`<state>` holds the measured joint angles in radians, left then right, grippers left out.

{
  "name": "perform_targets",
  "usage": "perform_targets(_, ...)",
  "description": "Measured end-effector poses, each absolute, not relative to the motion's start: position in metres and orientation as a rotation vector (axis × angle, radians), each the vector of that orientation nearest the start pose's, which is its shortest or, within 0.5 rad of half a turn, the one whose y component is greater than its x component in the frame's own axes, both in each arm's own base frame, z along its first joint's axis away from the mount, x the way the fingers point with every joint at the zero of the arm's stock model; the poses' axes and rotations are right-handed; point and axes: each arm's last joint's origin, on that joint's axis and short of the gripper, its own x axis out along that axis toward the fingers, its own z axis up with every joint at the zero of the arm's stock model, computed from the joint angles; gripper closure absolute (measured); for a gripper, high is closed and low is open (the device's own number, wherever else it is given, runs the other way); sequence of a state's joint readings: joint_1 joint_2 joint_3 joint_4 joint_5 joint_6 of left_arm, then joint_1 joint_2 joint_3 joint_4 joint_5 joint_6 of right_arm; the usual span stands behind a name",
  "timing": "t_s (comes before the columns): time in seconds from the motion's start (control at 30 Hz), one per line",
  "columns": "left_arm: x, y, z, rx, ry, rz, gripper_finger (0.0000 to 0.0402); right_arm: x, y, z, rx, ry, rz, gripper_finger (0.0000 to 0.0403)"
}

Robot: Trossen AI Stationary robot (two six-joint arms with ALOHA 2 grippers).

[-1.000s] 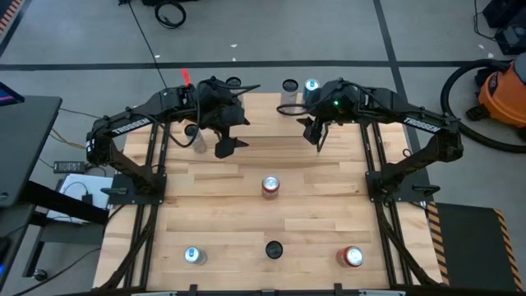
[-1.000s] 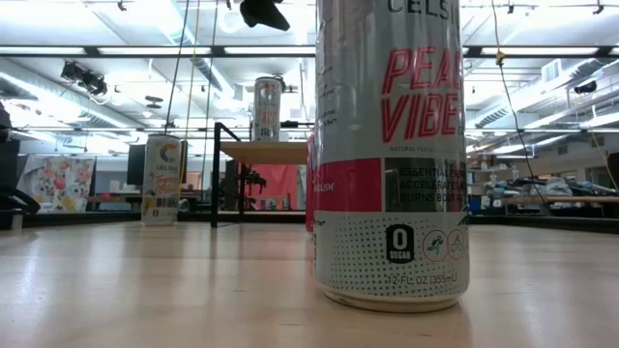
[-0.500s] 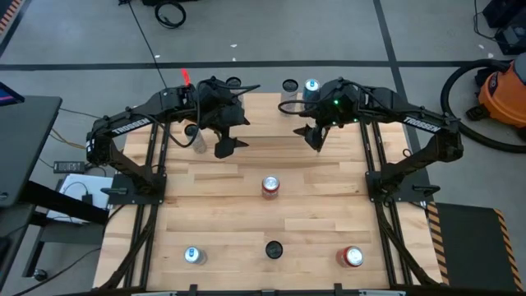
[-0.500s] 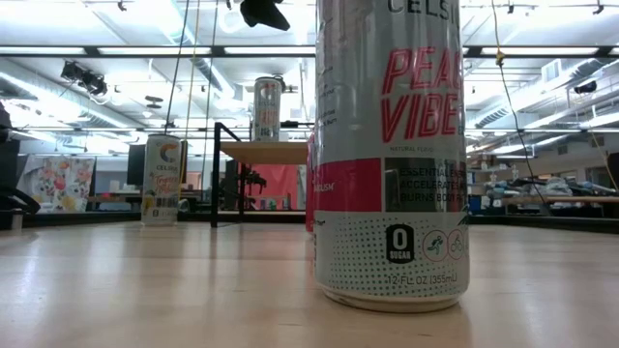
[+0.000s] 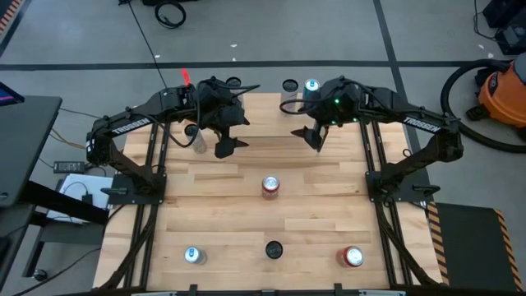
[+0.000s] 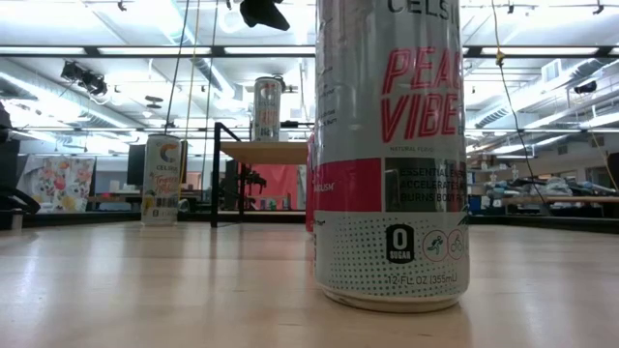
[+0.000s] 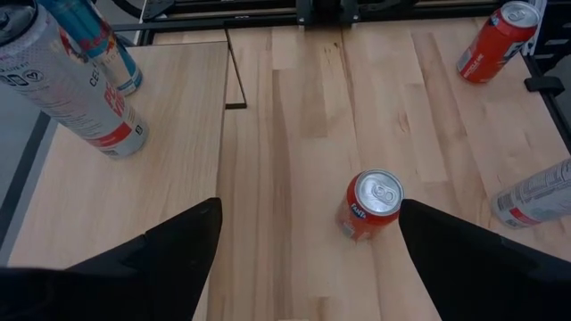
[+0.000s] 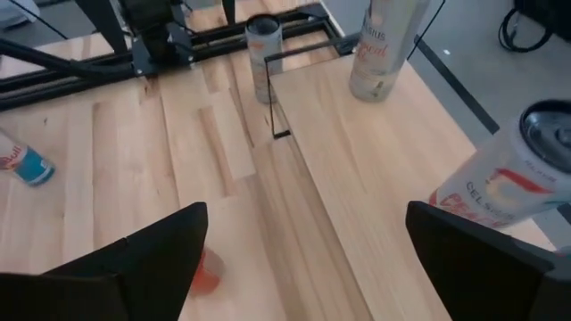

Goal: Place canned beverage on shelf
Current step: Put the top red soda can on the shelf

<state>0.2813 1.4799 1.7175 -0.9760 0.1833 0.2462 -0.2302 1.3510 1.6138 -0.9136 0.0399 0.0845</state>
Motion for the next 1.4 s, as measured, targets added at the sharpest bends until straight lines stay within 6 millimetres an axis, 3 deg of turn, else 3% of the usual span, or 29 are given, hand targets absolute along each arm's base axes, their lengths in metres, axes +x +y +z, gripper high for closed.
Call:
perform_targets(0.3, 0.282, 0.076, 0.418, 0.032, 0.716, 0.018, 0.0049, 0.262, -0.062, 0.440, 0.190, 0.441, -0.290, 0.0010)
perform_targets(0.53, 0.283, 0.076, 0.419, 0.021, 0.700, 0.026, 0.0049, 0.266, -0.060, 0.439, 0.295, 0.436, -0.193, 0.0010)
perform_targets(0.7, 0.283, 0.076, 0.419, 0.021, 0.700, 0.026, 0.0049, 0.273, -0.059, 0.427, 0.379, 0.517, -0.152, 0.0011)
perform_targets(1.03, 0.283, 0.076, 0.420, 0.021, 0.697, 0.026, 0.0049, 0.281, -0.045, 0.409, 0.352, 0.676, -0.063, 0.0011)
perform_targets(1.4, 0.283, 0.076, 0.420, 0.023, 0.696, 0.026, 0.0049, 0.290, -0.001, 0.387, 0.173, 0.862, -0.113, 0.0011)
